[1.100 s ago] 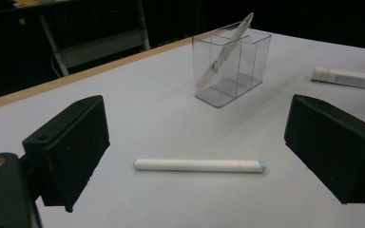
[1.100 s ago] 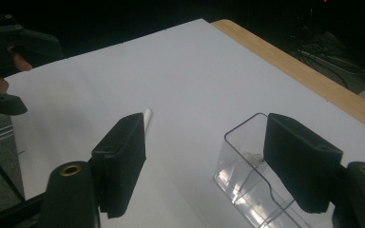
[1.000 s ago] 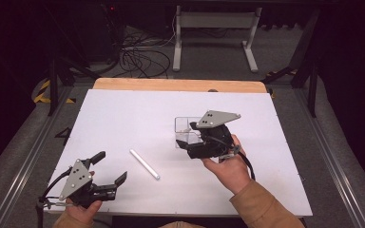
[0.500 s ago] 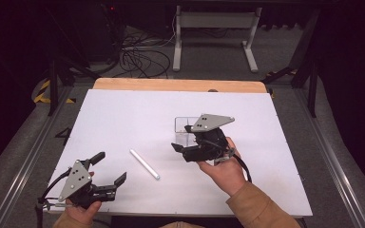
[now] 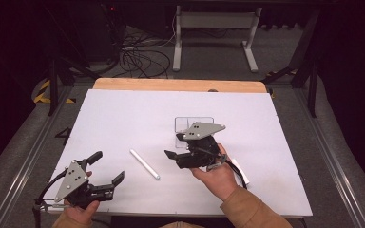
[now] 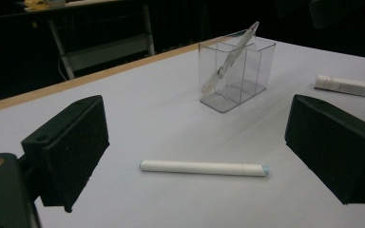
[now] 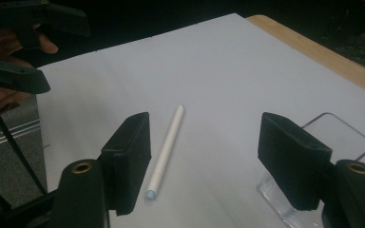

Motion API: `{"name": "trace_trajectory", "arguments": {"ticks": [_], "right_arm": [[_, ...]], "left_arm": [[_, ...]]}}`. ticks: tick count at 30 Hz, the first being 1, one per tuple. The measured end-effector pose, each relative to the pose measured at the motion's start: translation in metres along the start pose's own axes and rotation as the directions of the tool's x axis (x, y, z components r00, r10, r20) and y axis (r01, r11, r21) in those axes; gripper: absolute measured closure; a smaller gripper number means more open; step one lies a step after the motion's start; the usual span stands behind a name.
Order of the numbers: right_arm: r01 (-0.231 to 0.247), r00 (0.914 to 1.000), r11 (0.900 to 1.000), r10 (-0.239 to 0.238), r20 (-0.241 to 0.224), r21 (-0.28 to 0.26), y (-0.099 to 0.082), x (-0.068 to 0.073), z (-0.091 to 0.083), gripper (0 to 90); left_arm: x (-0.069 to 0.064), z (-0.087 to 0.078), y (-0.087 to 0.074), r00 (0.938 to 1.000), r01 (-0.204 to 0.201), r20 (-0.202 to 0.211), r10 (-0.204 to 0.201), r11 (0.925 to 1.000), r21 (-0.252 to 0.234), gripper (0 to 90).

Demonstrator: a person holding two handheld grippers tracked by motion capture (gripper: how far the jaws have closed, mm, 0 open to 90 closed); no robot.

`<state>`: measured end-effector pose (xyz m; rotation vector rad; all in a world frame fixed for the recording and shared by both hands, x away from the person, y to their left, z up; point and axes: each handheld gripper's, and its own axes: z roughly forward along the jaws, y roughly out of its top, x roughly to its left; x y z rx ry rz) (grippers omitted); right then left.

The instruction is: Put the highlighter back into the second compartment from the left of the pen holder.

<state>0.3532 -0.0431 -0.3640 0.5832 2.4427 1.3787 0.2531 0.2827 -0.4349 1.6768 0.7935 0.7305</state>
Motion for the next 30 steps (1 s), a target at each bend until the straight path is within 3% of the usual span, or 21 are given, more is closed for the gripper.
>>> {"name": "trace_trajectory", "arguments": {"ticks": [16, 30], "right_arm": [[-0.006, 0.9999, 0.9969, 0.007, -0.011, 0.078, -0.023, 0.021, 0.047, 37.6], [0.015, 0.9999, 0.9857, -0.014, -0.009, 0.168, -0.036, 0.031, 0.079, 38.8]], "left_arm": [[0.002, -0.001, 0.000, 1.0000, 0.008, 0.002, -0.008, 1.0000, 0.004, 7.2], [0.001, 0.000, 0.000, 1.0000, 0.008, 0.004, -0.008, 0.9999, 0.007, 7.3]]}}
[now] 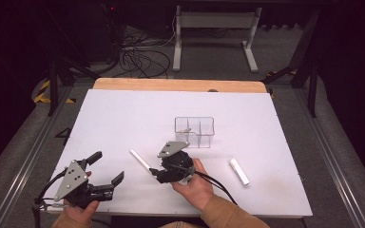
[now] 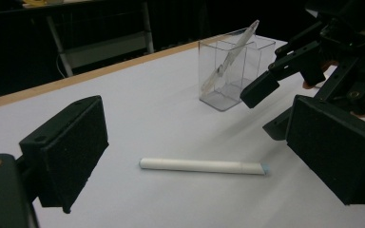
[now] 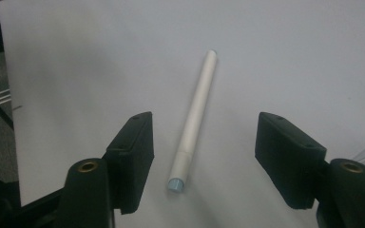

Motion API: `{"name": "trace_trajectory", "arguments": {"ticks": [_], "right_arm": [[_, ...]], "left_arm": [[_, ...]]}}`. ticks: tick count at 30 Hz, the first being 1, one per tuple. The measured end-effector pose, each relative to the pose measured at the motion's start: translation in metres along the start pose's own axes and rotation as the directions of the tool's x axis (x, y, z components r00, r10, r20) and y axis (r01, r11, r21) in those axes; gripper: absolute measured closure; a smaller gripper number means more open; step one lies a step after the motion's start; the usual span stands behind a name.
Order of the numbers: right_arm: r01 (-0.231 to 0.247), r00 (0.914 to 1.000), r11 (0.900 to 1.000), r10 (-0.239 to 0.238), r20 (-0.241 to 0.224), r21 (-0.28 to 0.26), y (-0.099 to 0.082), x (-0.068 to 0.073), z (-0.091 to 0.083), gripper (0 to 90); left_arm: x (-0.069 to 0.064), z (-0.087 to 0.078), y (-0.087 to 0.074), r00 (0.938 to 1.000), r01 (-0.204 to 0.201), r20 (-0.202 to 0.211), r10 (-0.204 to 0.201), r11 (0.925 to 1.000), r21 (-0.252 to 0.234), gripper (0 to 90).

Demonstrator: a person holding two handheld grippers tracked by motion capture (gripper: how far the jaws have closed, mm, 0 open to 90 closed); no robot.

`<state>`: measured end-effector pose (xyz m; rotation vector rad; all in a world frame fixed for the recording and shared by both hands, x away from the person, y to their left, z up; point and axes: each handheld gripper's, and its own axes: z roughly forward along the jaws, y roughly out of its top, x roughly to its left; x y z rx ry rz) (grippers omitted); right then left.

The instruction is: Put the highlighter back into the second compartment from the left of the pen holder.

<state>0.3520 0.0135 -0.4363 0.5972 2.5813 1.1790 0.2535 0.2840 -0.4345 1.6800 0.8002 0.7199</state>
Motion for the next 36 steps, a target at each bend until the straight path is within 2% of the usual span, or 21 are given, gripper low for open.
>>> {"name": "trace_trajectory", "arguments": {"ticks": [7, 15, 23, 25, 36], "right_arm": [[0.001, 0.9999, 0.9994, -0.001, -0.016, 0.033, -0.001, 0.003, 0.011, 39.1], [0.017, 0.9998, 0.9957, -0.016, -0.011, 0.091, -0.003, 0.007, 0.024, 40.1], [-0.002, 0.9998, 0.9878, 0.005, -0.017, 0.156, -0.006, 0.012, 0.035, 46.9], [0.006, 0.9999, 0.9848, -0.004, -0.013, 0.174, -0.006, 0.014, 0.038, 48.8], [-0.045, 0.9981, 0.9777, 0.036, 0.051, 0.205, -0.006, 0.019, 0.050, 67.5]], "left_arm": [[0.000, 0.000, 0.000, 1.0000, 0.002, 0.000, -0.002, 1.0000, 0.000, 7.4], [0.000, -0.001, 0.000, 1.0000, 0.000, -0.005, 0.000, 1.0000, -0.003, 7.4], [0.000, -0.001, -0.001, 1.0000, 0.003, -0.004, -0.003, 1.0000, 0.001, 7.6], [0.000, -0.001, -0.001, 1.0000, 0.003, -0.006, -0.003, 1.0000, 0.002, 7.6], [0.000, 0.000, -0.001, 1.0000, 0.004, -0.006, -0.004, 1.0000, 0.001, 7.6]]}}
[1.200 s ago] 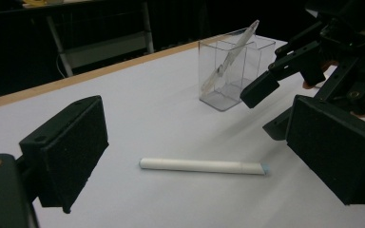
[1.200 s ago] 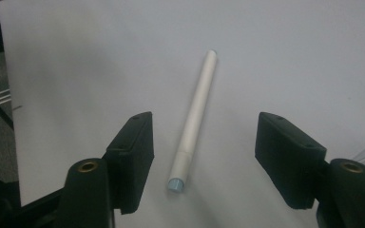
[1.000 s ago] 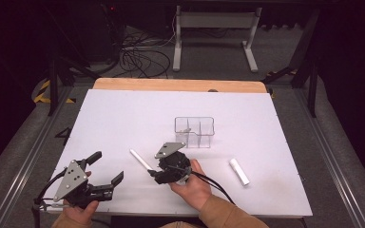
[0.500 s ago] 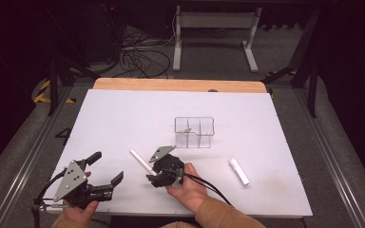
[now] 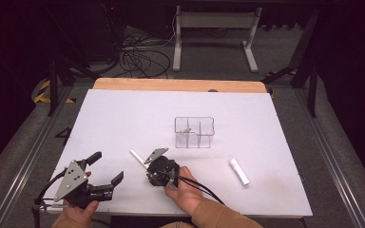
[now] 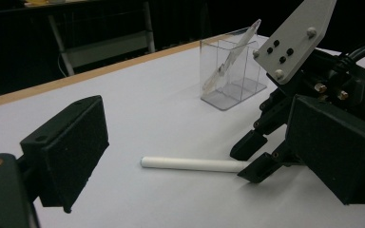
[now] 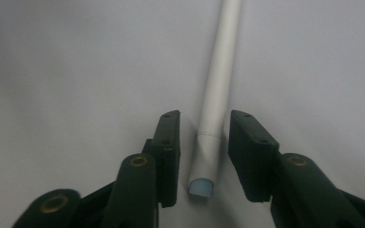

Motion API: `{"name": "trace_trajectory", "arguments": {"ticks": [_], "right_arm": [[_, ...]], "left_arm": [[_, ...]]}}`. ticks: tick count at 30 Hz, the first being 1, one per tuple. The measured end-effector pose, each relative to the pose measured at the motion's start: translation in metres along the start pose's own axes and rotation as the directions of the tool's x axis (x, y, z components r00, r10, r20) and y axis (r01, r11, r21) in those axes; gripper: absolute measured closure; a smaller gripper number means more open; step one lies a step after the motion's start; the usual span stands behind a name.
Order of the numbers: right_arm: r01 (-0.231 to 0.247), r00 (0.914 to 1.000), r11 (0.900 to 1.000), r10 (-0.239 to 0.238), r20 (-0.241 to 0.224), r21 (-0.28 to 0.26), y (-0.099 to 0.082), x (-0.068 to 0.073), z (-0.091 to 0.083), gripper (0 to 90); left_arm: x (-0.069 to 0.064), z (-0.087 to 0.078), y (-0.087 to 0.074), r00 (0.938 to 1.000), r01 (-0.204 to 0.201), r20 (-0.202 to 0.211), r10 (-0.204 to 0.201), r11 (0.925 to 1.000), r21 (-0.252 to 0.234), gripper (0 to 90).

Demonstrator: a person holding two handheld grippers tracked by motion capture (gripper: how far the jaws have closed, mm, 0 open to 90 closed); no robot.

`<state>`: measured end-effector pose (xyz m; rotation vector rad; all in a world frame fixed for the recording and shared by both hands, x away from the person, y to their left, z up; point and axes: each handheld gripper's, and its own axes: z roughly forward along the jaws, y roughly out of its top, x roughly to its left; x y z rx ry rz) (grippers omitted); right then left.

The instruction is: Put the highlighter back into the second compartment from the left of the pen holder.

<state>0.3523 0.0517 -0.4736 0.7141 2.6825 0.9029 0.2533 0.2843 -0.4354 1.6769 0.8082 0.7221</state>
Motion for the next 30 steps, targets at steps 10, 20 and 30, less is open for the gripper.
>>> {"name": "trace_trajectory", "arguments": {"ticks": [10, 20, 30], "right_arm": [[-0.040, 0.9989, 0.9992, 0.040, 0.022, 0.002, 0.002, 0.005, 0.002, 78.7], [-0.041, 0.9990, 0.9992, 0.041, 0.016, 0.000, 0.001, 0.004, 0.001, 79.1], [0.033, 0.9994, 0.9974, -0.032, 0.010, -0.064, 0.006, 0.004, -0.022, 79.3]], "left_arm": [[-0.002, 0.000, 0.001, 0.9999, -0.010, -0.002, 0.010, 0.9999, 0.004, 7.5], [-0.002, -0.001, 0.001, 0.9999, -0.010, -0.004, 0.010, 0.9999, 0.002, 7.6], [-0.001, -0.002, 0.001, 0.9999, -0.013, -0.004, 0.013, 0.9999, -0.003, 7.6]]}}
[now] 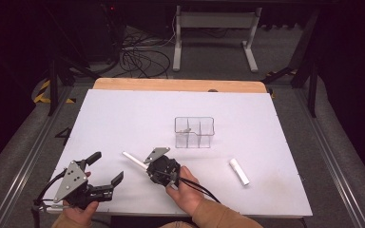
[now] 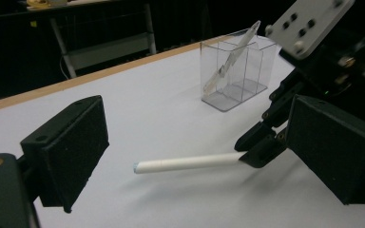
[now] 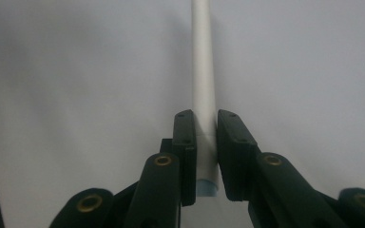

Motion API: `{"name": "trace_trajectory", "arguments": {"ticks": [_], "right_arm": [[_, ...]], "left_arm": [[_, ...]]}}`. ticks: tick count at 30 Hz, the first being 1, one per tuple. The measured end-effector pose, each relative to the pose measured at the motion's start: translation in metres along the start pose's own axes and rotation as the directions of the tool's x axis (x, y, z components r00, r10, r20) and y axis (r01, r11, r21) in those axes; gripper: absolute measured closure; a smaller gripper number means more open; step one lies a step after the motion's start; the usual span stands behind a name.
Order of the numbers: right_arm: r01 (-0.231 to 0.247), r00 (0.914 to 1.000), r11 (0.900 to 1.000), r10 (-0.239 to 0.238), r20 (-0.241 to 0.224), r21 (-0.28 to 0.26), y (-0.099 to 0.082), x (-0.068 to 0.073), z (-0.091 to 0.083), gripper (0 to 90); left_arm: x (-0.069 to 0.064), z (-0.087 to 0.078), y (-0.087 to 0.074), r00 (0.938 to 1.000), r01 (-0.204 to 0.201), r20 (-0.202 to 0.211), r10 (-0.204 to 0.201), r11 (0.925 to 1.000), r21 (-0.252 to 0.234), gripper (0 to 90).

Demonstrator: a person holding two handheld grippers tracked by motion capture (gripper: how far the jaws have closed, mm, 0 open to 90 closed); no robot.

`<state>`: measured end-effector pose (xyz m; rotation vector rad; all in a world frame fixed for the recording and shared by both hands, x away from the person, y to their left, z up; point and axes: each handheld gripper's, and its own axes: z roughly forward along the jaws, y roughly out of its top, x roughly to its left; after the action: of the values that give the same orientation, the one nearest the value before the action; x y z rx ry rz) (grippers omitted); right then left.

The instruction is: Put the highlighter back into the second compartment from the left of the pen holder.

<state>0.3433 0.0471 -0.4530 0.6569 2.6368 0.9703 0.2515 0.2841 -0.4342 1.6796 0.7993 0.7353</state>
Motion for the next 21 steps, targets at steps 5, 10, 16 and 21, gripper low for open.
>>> {"name": "trace_trajectory", "arguments": {"ticks": [5, 10, 16, 21], "right_arm": [[0.012, 0.9999, 0.9995, -0.012, 0.004, -0.031, 0.005, -0.005, -0.018, 79.2], [-0.003, 1.0000, 0.9988, 0.003, -0.002, -0.049, 0.008, -0.010, -0.032, 79.2], [-0.008, 1.0000, 0.9976, 0.008, -0.005, -0.068, 0.010, -0.013, -0.040, 79.2], [-0.014, 0.9999, 0.9968, 0.014, -0.006, -0.078, 0.011, -0.016, -0.046, 79.1]], "left_arm": [[-0.001, 0.000, 0.000, 1.0000, 0.000, -0.002, 0.000, 1.0000, -0.001, 7.6], [-0.001, 0.000, 0.000, 1.0000, -0.002, -0.002, 0.002, 1.0000, 0.002, 7.6], [-0.001, 0.000, 0.000, 1.0000, -0.001, -0.003, 0.001, 1.0000, -0.001, 7.6], [0.000, 0.000, 0.000, 1.0000, -0.001, -0.002, 0.001, 1.0000, -0.001, 7.6]]}}
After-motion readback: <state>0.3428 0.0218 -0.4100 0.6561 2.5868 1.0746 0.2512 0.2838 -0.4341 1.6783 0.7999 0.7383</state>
